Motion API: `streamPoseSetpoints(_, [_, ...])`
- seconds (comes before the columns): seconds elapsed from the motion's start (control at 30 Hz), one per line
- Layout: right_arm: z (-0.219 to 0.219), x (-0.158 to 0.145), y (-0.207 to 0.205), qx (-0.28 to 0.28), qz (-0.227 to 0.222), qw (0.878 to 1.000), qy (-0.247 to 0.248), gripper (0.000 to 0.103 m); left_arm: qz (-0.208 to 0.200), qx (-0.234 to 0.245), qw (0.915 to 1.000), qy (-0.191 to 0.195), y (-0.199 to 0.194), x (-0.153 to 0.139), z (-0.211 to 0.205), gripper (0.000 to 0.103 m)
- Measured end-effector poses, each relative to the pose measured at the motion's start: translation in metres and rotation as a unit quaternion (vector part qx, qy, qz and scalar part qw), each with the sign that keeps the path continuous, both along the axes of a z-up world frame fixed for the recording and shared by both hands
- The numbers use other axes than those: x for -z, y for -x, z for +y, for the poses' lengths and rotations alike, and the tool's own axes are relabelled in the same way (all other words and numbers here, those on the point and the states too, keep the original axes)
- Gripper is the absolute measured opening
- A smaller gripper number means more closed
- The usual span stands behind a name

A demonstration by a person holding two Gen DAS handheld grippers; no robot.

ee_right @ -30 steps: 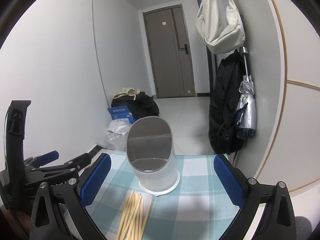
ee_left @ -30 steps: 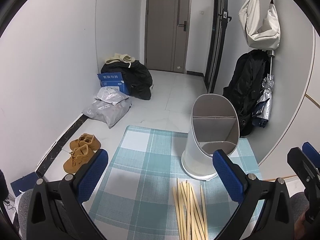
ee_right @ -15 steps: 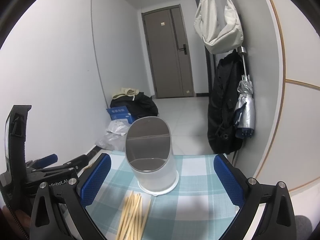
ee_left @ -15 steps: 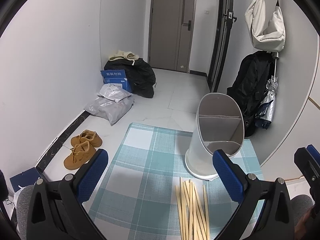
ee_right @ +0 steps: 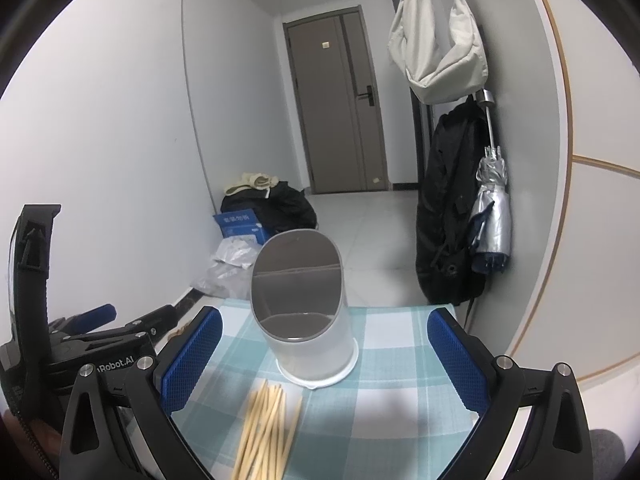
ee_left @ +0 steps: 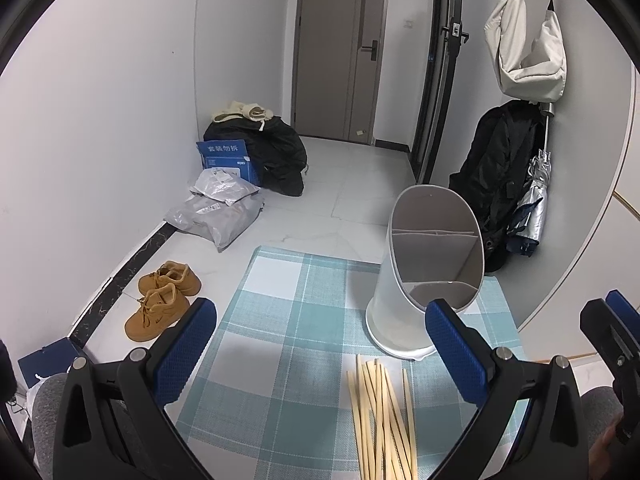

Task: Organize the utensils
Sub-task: 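Lower the right gripper onto the chopsticks and pinch one chopstick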

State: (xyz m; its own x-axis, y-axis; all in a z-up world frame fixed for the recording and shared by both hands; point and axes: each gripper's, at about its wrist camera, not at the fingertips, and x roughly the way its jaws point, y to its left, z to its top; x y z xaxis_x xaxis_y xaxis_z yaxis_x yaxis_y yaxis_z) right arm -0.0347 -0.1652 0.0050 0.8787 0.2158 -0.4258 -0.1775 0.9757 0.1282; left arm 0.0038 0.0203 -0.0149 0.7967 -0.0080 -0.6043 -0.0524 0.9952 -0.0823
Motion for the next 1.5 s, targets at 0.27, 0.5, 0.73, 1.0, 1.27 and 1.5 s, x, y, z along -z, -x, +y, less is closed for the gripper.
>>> streamPoseSetpoints(0.27, [0.007, 0.019, -0.016, -0.027, 0.048, 0.998, -0.001, 0.102, 0.031, 0.004, 0.9993, 0.021, -0.015, 0.017, 0.010, 0.102])
streamPoseSetpoints(0.5, [0.026, 0.068, -0.045, -0.050, 0.155, 0.986, 0.041, 0.088, 0.073, -0.020, 0.9962, 0.041, -0.034, 0.048, 0.033, 0.102])
streamPoseSetpoints(0.73, [0.051, 0.119, -0.067, -0.059, 0.239, 0.966, 0.084, 0.070, 0.097, -0.040, 0.9918, 0.073, -0.042, 0.062, 0.053, 0.102])
streamPoseSetpoints(1.0, [0.063, 0.152, -0.086, -0.038, 0.280, 0.951, 0.124, 0.046, 0.109, -0.057, 0.9876, 0.097, -0.047, 0.067, 0.068, 0.102])
streamPoseSetpoints(1.27, [0.078, 0.170, -0.098, -0.035, 0.285, 0.945, 0.156, 0.033, 0.114, -0.073, 0.9859, 0.098, -0.048, 0.068, 0.075, 0.102])
streamPoseSetpoints(1.5, [0.092, 0.172, -0.093, -0.053, 0.274, 0.943, 0.182, 0.014, 0.123, -0.080, 0.9853, 0.087, -0.053, 0.074, 0.078, 0.102])
